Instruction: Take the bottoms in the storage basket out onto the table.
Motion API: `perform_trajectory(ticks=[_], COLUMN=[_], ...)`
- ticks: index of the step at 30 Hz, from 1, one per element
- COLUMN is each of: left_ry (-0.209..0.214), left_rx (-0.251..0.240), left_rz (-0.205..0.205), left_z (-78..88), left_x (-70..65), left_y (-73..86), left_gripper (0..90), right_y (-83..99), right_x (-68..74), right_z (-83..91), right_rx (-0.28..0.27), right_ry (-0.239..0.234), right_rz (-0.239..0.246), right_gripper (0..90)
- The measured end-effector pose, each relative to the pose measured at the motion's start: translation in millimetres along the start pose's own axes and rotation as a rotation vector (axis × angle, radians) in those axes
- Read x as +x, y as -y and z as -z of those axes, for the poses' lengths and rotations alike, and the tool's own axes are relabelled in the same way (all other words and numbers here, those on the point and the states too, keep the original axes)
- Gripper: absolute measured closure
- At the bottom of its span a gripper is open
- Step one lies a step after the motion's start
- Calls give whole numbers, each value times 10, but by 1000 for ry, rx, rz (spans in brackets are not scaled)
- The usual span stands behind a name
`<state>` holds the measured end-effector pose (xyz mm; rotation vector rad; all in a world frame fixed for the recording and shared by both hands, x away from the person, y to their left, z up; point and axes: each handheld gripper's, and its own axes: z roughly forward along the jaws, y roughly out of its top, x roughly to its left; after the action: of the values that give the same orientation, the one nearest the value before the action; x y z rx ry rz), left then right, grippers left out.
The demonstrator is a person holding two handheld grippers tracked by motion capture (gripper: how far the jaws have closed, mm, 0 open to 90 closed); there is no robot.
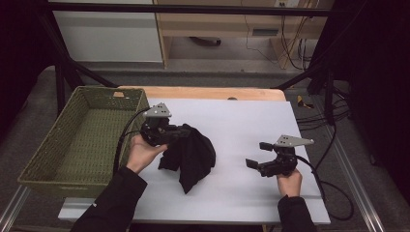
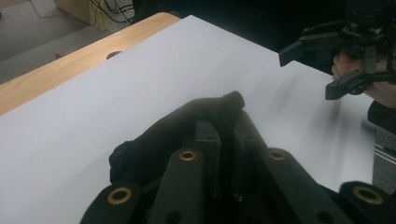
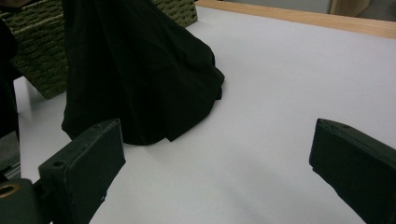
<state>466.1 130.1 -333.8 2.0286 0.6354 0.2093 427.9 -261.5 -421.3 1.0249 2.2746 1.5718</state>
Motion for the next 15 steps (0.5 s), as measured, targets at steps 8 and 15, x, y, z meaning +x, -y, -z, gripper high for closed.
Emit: perform_trajectory(ticks=[8, 15], left_ry=[-40, -64], left_rx=[22, 28], left_rz=[-4, 19], left_z=[-47, -10], left_x=[-17, -4], left_y=[67, 68], left_gripper=[670, 429], right_y=[0, 0], right_x=[0, 1], right_z=[1, 1], right_rx=[-1, -1], right_ry=[0, -1], right_rz=[1, -1], right_gripper=[39, 39])
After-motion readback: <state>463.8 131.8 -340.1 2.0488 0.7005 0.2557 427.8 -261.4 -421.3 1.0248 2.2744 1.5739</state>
